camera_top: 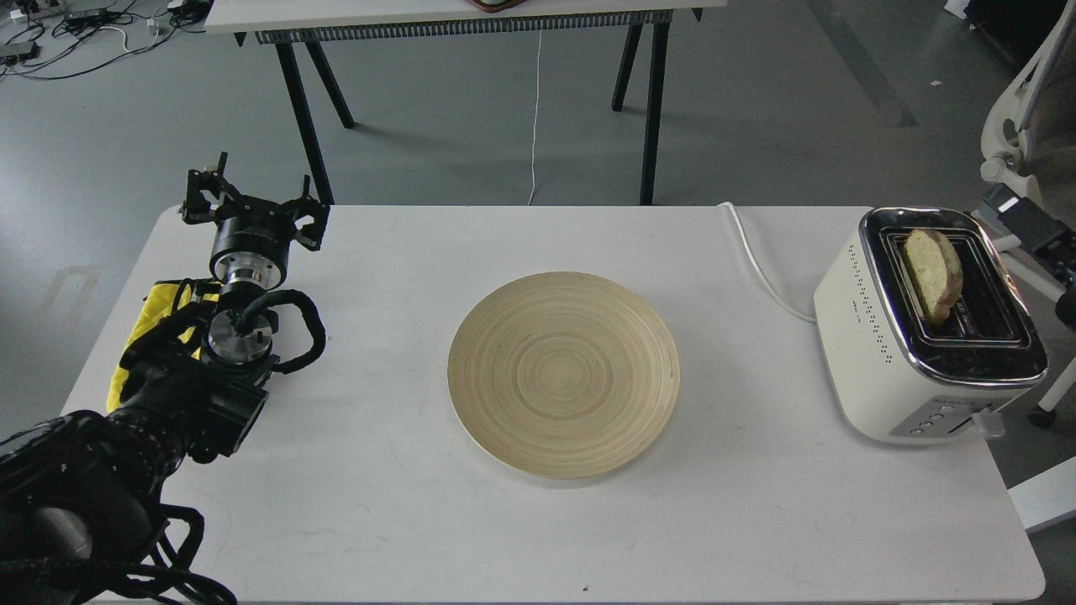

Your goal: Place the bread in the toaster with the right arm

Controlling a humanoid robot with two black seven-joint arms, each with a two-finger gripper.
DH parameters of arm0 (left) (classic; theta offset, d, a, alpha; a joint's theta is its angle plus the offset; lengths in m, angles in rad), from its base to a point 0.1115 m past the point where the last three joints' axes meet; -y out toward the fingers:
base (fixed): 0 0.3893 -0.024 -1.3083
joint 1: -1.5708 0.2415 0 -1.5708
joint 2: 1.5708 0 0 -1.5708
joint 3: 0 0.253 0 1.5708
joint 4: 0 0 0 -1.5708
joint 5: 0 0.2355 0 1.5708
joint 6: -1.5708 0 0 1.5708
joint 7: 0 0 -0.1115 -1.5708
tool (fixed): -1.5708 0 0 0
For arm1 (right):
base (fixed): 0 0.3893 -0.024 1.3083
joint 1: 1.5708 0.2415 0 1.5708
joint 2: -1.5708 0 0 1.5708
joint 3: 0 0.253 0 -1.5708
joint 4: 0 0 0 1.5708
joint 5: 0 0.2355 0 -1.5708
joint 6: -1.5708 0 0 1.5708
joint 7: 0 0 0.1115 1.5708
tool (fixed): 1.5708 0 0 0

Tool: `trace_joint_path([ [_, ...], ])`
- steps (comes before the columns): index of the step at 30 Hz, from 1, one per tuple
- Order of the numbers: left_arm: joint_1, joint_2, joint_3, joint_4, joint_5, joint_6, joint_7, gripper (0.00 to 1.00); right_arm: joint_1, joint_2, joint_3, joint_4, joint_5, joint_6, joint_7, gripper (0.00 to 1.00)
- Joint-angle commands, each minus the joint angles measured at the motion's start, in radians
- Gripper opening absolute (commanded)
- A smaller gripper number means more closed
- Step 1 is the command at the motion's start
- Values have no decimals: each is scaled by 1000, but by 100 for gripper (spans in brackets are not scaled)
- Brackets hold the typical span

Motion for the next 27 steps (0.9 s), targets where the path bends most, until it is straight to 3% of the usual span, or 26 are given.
trace_joint_path([
  [1, 0, 0, 0, 0, 0, 0, 0, 100, -1, 10, 87, 79, 156, 7, 1, 99],
  [4, 0, 0, 1, 0, 0, 0, 0, 100, -3, 42, 150, 193, 234, 7, 2, 99],
  [7, 0, 0, 0, 0, 0, 0, 0, 100, -3, 148, 179, 247, 247, 7, 4, 99],
  [12, 0, 0, 0, 0, 0, 0, 0, 100, -7, 424, 223, 170, 274, 16, 39, 99],
  [14, 0, 0, 0, 0, 0, 0, 0, 100, -12, 535, 252, 98, 305, 65, 65, 99],
  [20, 0, 0, 0, 0, 0, 0, 0, 100, -38, 815, 406, -256, 431, 423, 72, 99],
  [27, 0, 0, 0, 0, 0, 0, 0, 100, -38, 1024, 591, -629, 434, 759, 72, 99],
])
